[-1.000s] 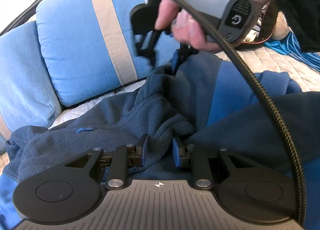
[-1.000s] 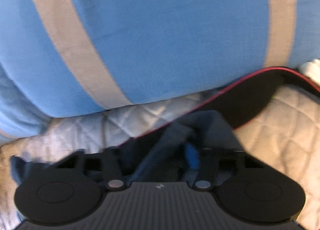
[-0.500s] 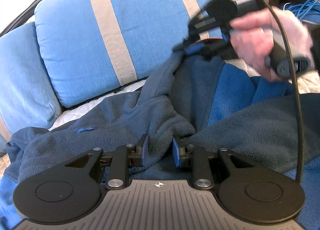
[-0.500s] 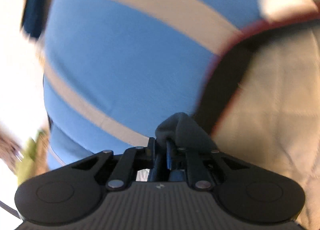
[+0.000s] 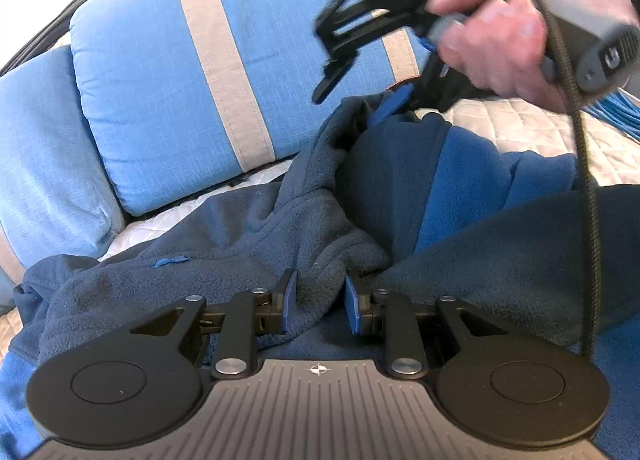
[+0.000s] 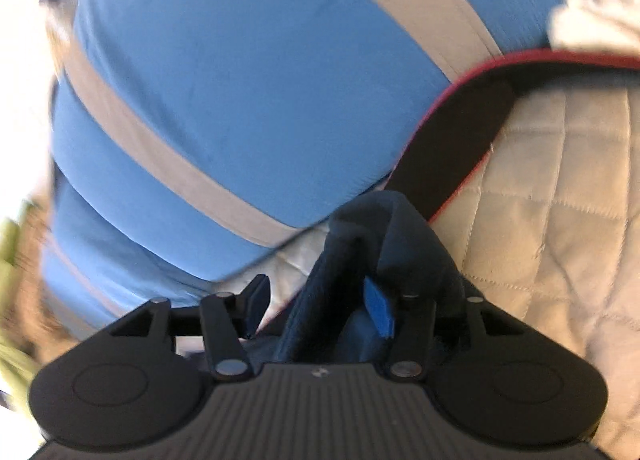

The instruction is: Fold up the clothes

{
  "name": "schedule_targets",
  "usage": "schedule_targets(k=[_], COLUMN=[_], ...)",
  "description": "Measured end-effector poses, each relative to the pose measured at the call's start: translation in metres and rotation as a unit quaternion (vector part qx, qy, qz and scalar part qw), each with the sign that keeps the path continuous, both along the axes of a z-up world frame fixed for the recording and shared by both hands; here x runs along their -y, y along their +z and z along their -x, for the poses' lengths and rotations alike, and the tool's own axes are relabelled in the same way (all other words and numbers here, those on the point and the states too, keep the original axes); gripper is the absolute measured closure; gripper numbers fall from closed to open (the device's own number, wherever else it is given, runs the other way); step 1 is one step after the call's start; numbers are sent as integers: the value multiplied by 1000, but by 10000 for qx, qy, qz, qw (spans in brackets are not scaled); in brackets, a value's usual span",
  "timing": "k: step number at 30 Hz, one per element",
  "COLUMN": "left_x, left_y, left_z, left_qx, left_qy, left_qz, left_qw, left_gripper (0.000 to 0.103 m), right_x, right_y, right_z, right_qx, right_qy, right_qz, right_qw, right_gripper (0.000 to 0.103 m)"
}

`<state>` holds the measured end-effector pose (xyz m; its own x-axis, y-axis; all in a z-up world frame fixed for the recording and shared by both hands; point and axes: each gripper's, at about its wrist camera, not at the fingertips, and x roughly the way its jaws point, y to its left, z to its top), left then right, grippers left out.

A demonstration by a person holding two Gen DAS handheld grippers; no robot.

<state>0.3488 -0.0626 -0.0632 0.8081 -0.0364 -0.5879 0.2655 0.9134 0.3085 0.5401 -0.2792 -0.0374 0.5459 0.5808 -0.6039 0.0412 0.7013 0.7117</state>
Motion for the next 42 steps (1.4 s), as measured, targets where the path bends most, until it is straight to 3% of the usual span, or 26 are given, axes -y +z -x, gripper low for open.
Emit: schedule_targets(k=[4,11,13,14,15,18,20,22,25,28,31,35,37,38,39,42], left_x=[0,-2,-1,-1,-1,-2,-1,0,3,5,6,7,8,8,9,11], left_y=[0,0,-1,-1,-1,-1,0,2,3,6,13,22,22,21,20,16], left_z=[0,-1,-1,0,0,0,0,2,5,8,15,25,26,25,24,19], left_qx=[-1,-9,5,10,12,22,58,90,218,284,437,701,768,775,757,667], left_qy=[8,4,0,-3,-5,-1,-8,-18,-49,-53,-116,-268,-347,-342,-316,-196], left_qz=[14,30,-3,-14,-13,5,1,-1,-58,-28,136,383,421,395,335,173], left_qw=[10000,10000,10000,10000,10000,10000,10000,10000,9997,9996,9989,9964,9956,9956,9961,9974], left_gripper=[78,78,78,78,78,78,77,75,70,67,64,49,48,48,48,48], right_x=[-35,-80,-89,-90,-88,-74,-58,-36,-3,11,12,8,9,9,8,0], right_y=[25,36,31,25,21,11,5,-8,-31,-40,-36,-34,-29,-27,-24,-8], right_z=[0,-8,-11,-13,-14,-4,1,7,14,21,25,24,24,23,23,28], right_qx=[-162,-508,-666,-754,-747,-478,-14,309,223,166,256,192,148,107,45,-44], right_qy=[-118,-50,-9,9,-13,-82,22,71,-106,-173,-98,-104,-91,-80,-81,-37], right_qz=[906,1834,1980,1967,1907,1249,542,-189,-1104,-1407,-1388,-1167,-1091,-1046,-967,-739], right_qw=[9957,9817,9779,9776,9788,9910,9985,9993,9936,9898,9899,9929,9939,9944,9953,9972], right_gripper=[37,39,56,79,92,95,95,96,96,96,96,95,91,83,61,39])
